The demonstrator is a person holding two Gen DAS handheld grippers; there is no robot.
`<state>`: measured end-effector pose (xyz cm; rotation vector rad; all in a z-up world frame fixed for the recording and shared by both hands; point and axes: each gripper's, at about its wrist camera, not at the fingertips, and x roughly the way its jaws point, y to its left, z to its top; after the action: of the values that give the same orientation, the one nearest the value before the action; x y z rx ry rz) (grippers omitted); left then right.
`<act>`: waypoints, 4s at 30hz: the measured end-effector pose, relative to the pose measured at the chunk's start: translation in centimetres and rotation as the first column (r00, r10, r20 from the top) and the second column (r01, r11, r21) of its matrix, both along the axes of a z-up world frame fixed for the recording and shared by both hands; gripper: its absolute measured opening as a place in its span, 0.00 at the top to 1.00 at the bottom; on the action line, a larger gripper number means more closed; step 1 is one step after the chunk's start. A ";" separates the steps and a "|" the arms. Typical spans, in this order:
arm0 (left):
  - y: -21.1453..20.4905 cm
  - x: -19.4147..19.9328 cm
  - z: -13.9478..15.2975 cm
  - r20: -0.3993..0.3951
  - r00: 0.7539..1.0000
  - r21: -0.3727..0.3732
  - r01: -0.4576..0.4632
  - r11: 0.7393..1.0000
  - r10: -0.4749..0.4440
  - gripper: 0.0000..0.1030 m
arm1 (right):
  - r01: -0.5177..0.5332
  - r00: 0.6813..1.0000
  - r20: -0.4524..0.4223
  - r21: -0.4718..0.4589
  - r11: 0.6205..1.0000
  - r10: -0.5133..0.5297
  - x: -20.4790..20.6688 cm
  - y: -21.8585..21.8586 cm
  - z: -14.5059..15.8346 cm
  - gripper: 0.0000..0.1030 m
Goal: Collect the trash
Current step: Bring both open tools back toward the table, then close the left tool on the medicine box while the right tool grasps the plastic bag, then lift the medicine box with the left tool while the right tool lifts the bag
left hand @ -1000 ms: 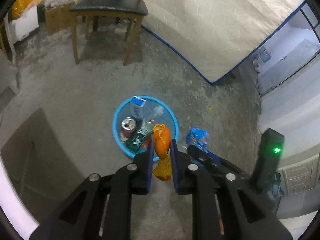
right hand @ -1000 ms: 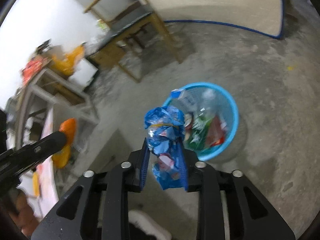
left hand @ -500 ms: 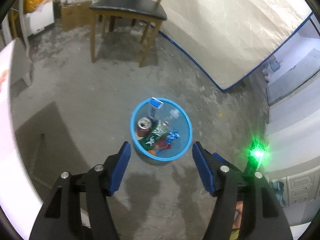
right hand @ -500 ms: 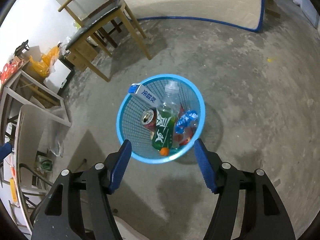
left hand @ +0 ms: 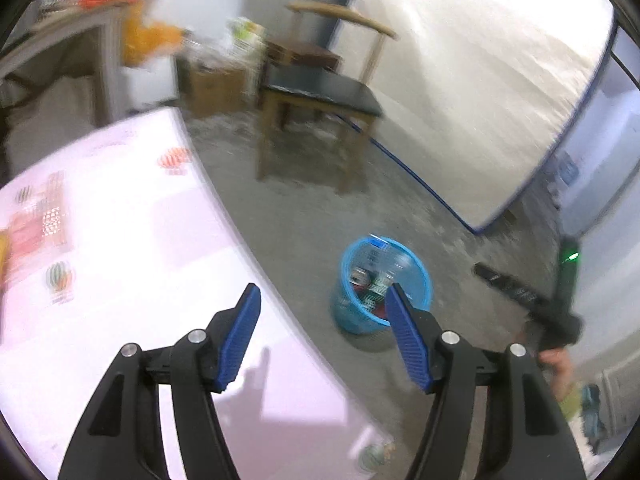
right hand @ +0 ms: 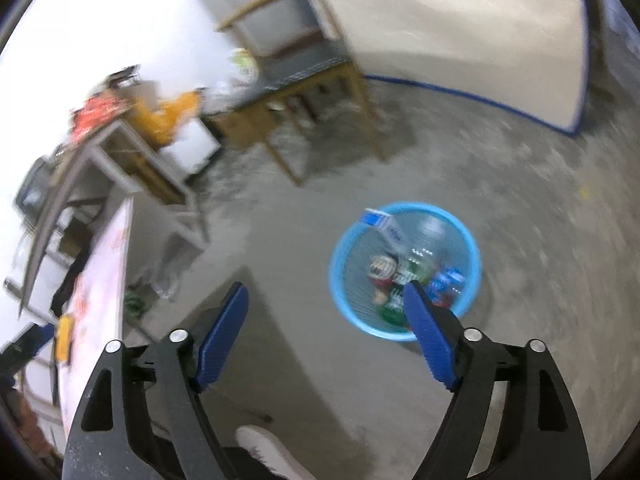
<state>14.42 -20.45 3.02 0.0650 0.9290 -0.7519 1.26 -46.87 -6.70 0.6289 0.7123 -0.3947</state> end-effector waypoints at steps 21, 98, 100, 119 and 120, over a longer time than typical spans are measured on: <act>33.4 8.6 -1.2 -0.033 0.865 -0.077 -0.502 0.861 0.501 0.06 | -0.673 0.739 0.039 0.100 0.733 0.673 25.8 27.3 4.6 0.19; 27.0 -0.9 -5.9 0.051 0.883 0.117 -0.468 0.876 0.466 0.33 | -0.549 0.802 0.083 0.493 0.675 0.592 19.6 29.2 -1.5 0.93; 26.3 -1.3 -5.7 0.076 0.888 0.129 -0.461 0.878 0.454 0.33 | -0.542 0.809 0.089 0.495 0.678 0.581 19.5 29.1 -1.5 0.93; 24.3 -2.9 -4.2 0.200 0.881 0.156 -0.460 0.874 0.429 0.33 | -0.528 0.834 0.141 0.482 0.699 0.533 19.0 27.9 -0.9 0.93; 24.3 -2.9 -4.2 0.200 0.881 0.154 -0.460 0.874 0.429 0.33 | -0.529 0.834 0.144 0.482 0.698 0.533 18.9 27.8 -0.9 0.93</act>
<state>11.49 3.82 -1.16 0.0801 0.8202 -0.2174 20.18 -19.11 -7.60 0.8770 0.9791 0.3563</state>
